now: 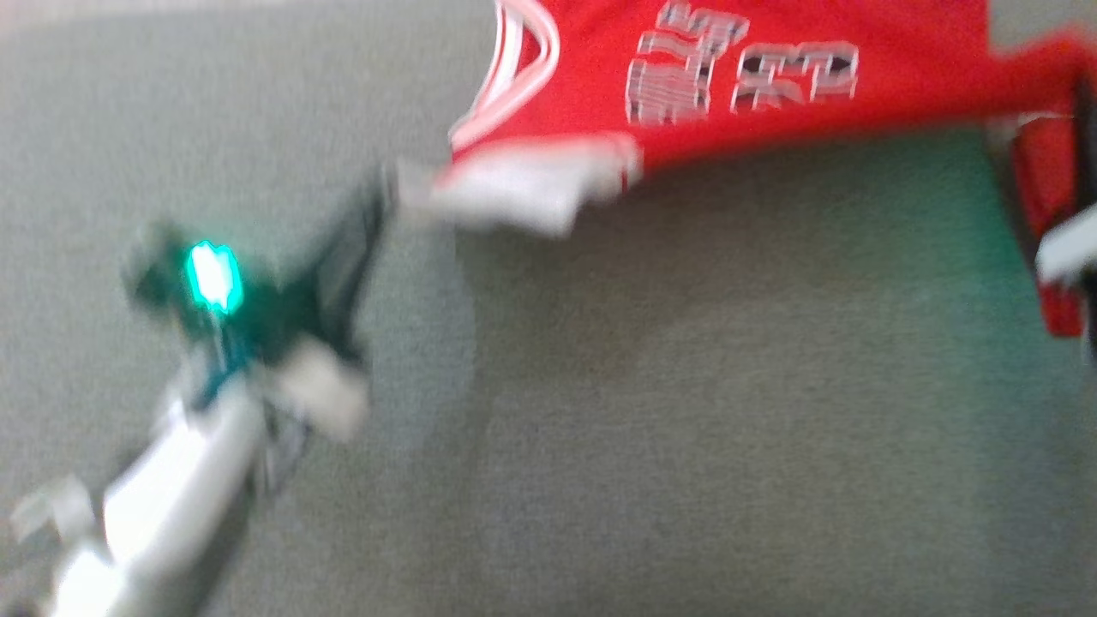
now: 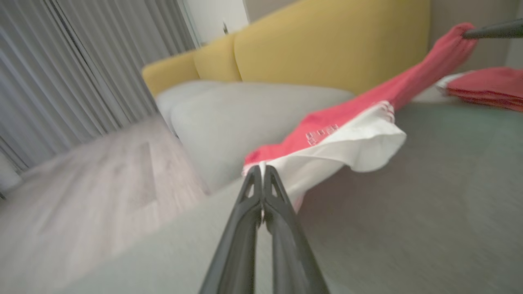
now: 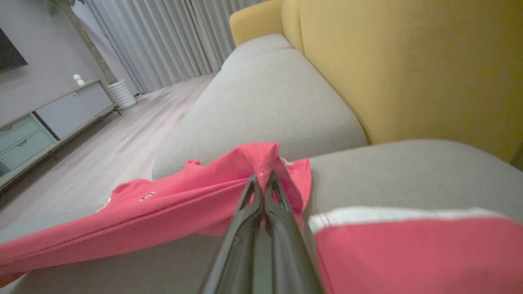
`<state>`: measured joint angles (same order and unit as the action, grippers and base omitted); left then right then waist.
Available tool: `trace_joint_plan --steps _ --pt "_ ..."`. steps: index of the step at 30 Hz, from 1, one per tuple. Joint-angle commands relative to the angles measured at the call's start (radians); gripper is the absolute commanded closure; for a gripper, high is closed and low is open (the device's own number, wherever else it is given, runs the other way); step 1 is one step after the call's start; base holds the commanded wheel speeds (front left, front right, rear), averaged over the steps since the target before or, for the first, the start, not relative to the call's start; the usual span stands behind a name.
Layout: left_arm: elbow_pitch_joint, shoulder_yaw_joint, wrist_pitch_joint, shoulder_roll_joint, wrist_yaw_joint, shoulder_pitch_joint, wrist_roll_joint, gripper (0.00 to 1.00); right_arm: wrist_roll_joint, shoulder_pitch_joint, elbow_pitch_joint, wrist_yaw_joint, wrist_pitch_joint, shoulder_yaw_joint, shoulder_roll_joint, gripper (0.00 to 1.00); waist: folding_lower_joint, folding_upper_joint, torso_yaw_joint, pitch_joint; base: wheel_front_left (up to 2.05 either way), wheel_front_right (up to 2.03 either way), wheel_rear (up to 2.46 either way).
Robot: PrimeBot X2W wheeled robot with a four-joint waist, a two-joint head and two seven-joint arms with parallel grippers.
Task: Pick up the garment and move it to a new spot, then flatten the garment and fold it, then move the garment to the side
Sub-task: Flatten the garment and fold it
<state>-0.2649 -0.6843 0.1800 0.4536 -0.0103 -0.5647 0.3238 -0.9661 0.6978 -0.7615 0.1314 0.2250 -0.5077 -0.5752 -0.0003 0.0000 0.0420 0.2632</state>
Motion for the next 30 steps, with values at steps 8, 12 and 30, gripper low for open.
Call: trace_joint_plan --steps 8,12,30 --pt "0.265 0.01 -0.074 0.096 0.126 0.385 0.103 1.0 -0.023 -0.27 0.062 -0.001 0.028 0.007 0.004 1.0 0.0003 0.0 -0.052 -0.142 0.0 0.0 0.0" --pt "0.368 -0.006 -0.105 0.114 0.181 0.524 0.132 1.0 -0.01 -0.404 0.114 -0.001 0.034 0.05 0.003 1.0 0.0003 0.0 -0.048 -0.153 0.0 0.0 0.0" --pt "0.468 -0.037 -0.168 0.145 0.207 0.575 0.133 1.0 0.128 -0.632 0.266 -0.001 -0.003 0.275 0.103 1.0 0.0003 0.0 -0.067 -0.159 0.0 0.0 0.0"
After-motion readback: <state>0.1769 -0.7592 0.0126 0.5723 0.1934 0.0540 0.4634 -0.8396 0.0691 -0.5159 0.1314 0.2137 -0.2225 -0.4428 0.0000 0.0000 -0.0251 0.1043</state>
